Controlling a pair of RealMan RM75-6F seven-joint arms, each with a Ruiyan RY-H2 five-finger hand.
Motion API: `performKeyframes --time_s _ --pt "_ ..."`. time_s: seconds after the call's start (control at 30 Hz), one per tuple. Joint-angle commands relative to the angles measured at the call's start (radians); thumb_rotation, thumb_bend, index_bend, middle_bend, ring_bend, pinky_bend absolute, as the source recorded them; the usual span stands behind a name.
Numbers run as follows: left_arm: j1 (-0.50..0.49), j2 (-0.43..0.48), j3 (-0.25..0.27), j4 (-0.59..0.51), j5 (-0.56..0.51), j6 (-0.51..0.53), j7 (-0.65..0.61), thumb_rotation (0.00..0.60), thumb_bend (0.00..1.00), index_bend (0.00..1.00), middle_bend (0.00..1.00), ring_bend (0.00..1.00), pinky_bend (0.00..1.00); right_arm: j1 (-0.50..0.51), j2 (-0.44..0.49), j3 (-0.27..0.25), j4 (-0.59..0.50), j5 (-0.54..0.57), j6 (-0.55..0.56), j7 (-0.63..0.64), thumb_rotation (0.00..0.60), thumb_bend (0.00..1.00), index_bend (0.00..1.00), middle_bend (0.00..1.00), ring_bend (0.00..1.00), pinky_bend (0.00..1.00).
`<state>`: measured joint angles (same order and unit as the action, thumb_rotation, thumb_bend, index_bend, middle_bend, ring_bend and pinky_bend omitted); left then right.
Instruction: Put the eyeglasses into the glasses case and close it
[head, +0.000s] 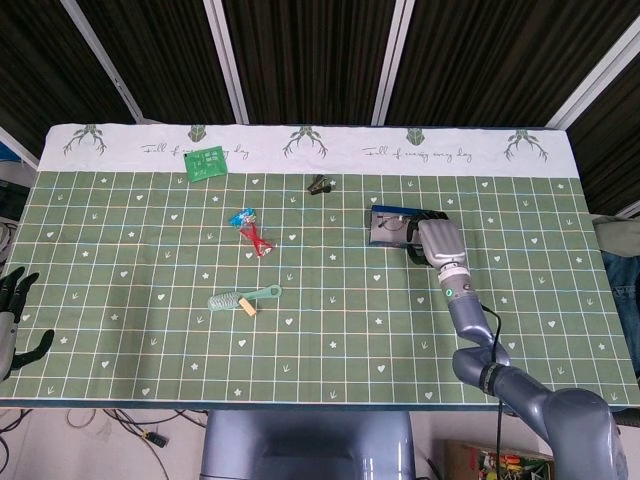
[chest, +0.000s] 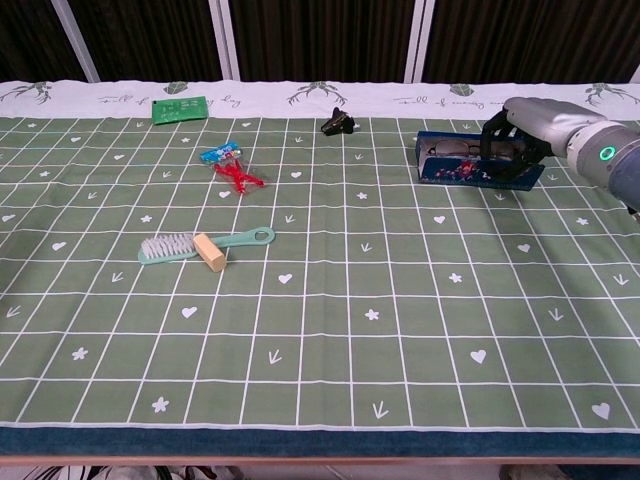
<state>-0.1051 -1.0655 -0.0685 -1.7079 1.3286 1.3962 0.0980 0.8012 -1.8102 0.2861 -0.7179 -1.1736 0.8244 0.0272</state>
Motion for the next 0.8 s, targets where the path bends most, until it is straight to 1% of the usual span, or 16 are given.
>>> performKeyframes --time_s 0.03,0.17,0.43,0.63,0.73,0.8 --pt "0.000 0.000 0.000 0.000 -0.001 -0.001 0.000 0.600 0.32 0.06 0.00 0.00 0.00 0.000 0.001 -0.001 0.000 -0.004 0.003 0.003 0.600 0.47 0.58 0.30 0.25 0.21" --pt "-0.001 0.001 0.000 -0.001 -0.001 -0.003 -0.001 0.600 0.32 0.06 0.00 0.00 0.00 -0.001 0.003 0.000 -0.007 -0.005 0.003 0.008 0.600 0.47 0.60 0.30 0.25 0.21" --pt "-0.002 0.003 0.001 -0.002 -0.005 -0.007 0.002 0.600 0.32 0.06 0.00 0.00 0.00 -0.002 0.004 -0.001 -0.012 0.000 -0.007 0.003 0.600 0.50 0.60 0.30 0.25 0.21" --pt "-0.002 0.004 0.001 -0.004 -0.006 -0.007 0.002 0.600 0.32 0.06 0.00 0.00 0.00 -0.004 0.005 -0.002 -0.017 0.000 -0.010 0.003 0.600 0.53 0.64 0.30 0.25 0.21" --pt "-0.002 0.003 0.000 -0.004 -0.005 -0.006 0.001 0.600 0.32 0.06 0.00 0.00 0.00 -0.010 0.015 -0.005 -0.040 -0.008 0.000 0.010 0.600 0.54 0.65 0.30 0.25 0.21" --pt "-0.002 0.003 0.000 -0.004 -0.006 -0.007 0.001 0.600 0.32 0.06 0.00 0.00 0.00 -0.021 0.031 -0.013 -0.074 -0.021 0.019 0.012 0.600 0.54 0.65 0.30 0.25 0.21"
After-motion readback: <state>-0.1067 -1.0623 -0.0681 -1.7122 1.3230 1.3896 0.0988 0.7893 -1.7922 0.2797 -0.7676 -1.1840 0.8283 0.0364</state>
